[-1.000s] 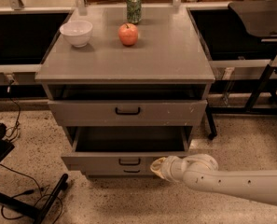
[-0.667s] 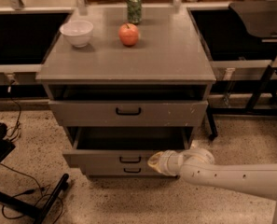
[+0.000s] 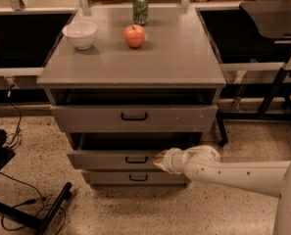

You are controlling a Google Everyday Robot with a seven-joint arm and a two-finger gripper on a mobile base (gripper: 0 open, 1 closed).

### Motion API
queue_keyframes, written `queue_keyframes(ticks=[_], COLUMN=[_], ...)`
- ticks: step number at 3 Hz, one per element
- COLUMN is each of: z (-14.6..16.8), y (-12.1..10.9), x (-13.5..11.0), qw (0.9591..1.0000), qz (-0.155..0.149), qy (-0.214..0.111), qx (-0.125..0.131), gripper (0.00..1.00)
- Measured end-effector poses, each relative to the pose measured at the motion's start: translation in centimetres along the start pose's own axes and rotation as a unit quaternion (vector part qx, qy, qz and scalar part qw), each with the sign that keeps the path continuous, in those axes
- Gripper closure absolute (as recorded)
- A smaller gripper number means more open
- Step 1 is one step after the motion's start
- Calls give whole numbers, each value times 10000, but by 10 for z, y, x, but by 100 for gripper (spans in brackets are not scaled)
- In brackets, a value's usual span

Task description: Close middle drawer

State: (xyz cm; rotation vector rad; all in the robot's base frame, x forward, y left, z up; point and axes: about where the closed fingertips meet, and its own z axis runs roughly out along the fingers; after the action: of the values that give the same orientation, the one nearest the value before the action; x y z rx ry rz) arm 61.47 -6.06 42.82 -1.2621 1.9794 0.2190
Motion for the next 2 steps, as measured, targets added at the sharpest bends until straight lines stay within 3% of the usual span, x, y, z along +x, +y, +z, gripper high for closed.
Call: queue_keyframes(ticks=[1, 2], z=[5, 5], y=[-4, -4], x=[-6, -6], qw=[10000, 10000], qz=[-46, -47], qy=[15, 14], qx=[-3, -4], gripper=[100, 81])
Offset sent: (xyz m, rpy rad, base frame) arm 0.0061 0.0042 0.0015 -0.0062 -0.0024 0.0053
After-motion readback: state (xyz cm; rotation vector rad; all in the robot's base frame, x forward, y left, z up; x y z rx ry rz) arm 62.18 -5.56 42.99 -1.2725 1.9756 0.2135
